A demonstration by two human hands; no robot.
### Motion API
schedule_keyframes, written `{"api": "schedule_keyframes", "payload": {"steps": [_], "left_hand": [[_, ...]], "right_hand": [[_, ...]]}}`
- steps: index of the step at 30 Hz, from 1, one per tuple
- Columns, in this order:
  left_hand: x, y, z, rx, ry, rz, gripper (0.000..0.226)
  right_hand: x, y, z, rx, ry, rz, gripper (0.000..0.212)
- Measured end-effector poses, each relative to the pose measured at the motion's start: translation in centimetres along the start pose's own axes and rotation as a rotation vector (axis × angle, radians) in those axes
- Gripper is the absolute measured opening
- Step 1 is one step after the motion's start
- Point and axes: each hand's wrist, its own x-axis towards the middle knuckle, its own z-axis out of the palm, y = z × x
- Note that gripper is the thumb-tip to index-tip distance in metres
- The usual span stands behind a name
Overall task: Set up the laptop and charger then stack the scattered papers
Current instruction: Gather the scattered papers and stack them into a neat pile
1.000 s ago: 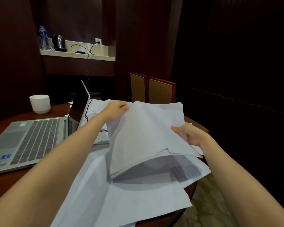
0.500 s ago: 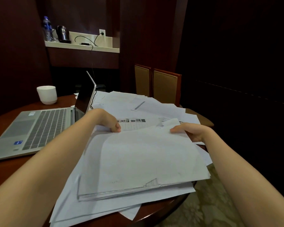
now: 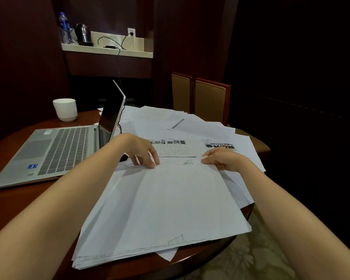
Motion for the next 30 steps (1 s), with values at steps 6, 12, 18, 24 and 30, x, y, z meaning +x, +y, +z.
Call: {"api": "schedule_keyframes", "payload": {"steps": [6,12,18,24,30], "left_hand": [[0.7,-0.4,0.3,0.024,-0.009,0.004,0.014],[1.1,-0.2,0.6,0.027,0.069,0.020,0.003],[1.6,0.1,0.5,-0.032,0.112,0.038,0.007],[1.6,0.8,0.5,-0.060,0.143,-0.006,0.008],[3.2,1.2,0.6,0.143,0.359,0.104,0.034]], "right_hand": [[0.2,-0.6,0.8,-0.247,-0.007,-0.025,0.008],[1.3,-1.2,0.7,-0.372,0.135,0.000,0.003],[1.8,-0.7,0.9,-0.277,0.178,0.075,0.013],[1.7,-1.1,1.0,-0.221,0.103,0.131,0.025],[3.9,-0.6,0.4,-0.141,0.323,0.162,0.025]]}}
